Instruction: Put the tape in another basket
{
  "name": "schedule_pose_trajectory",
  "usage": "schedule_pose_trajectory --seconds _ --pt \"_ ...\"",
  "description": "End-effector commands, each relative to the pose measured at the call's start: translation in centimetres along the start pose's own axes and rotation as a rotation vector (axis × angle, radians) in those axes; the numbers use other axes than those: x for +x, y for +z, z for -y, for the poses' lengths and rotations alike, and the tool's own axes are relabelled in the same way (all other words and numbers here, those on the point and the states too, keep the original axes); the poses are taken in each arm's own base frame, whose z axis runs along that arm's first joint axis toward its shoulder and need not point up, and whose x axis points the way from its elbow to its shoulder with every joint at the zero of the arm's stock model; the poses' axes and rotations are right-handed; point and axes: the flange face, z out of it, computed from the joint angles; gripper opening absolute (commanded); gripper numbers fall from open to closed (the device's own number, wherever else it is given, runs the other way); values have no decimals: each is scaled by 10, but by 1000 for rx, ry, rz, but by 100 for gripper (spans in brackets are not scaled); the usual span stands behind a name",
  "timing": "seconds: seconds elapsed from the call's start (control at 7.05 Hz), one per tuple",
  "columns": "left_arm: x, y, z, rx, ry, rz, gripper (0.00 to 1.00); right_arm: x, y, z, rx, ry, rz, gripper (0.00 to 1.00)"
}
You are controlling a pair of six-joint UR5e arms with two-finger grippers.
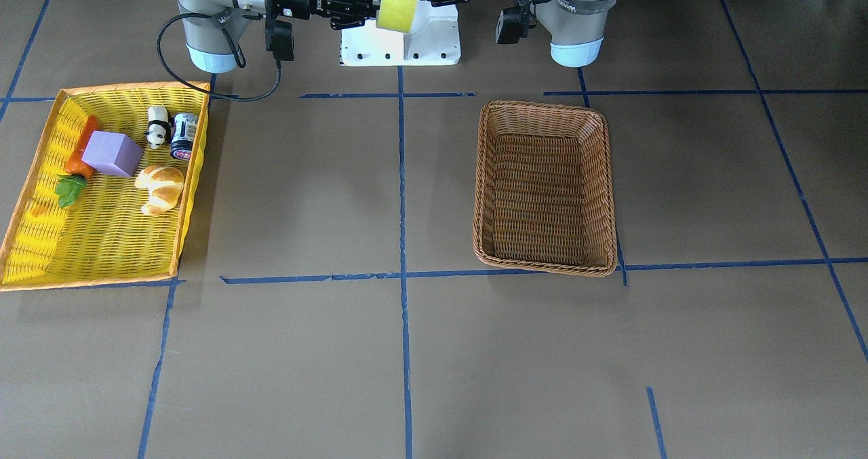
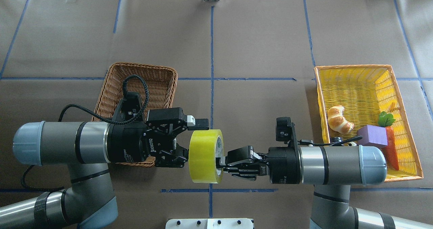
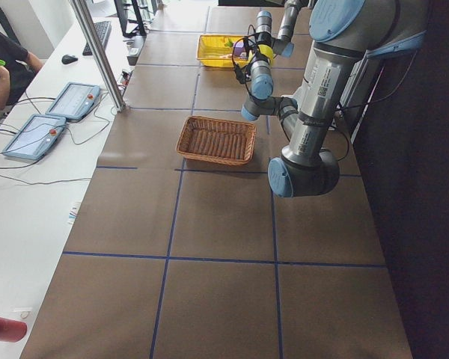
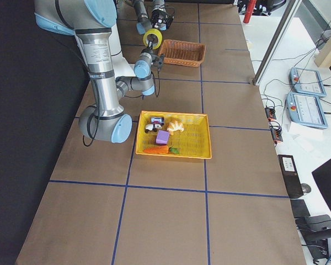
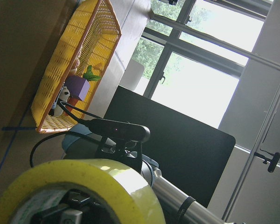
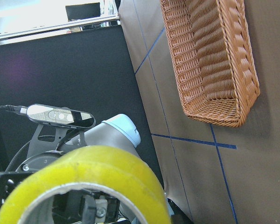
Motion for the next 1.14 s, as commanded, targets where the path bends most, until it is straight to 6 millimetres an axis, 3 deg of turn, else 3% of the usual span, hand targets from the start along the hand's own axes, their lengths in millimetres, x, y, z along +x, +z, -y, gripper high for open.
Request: schedule_pose_trajectory --seconds 0.0,0.43,0.57,0.71,0.85,0.99 --pt "0 0 1 3 3 -1 99 0 0 0 1 0 -1 2" --pt "-1 0 1 4 6 2 68 0 0 0 1 -1 1 3" --pt "-1 0 1 4 6 2 58 0 0 0 2 -3 1 7" --pt "-1 0 1 4 8 0 46 0 0 0 2 -6 1 56" --pt "-1 0 1 4 7 2 29 -1 1 0 4 -5 4 99" --pt "-2 -1 2 5 8 3 13 -1 1 0 6 -5 5 100"
